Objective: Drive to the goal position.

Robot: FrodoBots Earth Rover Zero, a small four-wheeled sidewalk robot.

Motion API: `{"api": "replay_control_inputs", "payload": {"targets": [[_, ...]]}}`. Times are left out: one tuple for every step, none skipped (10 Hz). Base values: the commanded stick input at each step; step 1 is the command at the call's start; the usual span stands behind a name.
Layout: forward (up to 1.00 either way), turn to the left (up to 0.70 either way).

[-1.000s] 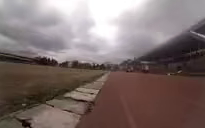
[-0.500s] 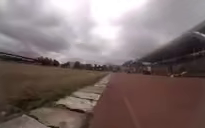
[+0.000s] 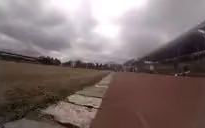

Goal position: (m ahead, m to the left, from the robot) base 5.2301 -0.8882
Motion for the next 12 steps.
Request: {"api": "replay_control_inputs", "payload": {"targets": [[1.0, -0.27], [1.0, -0.27], [1.0, -0.27], [1.0, -0.27], [1.0, -0.27], [1.0, -0.27], [1.0, -0.27], [1.0, -0.27], [1.0, -0.27], [1.0, -0.27], [1.0, -0.27], [1.0, -0.27]]}}
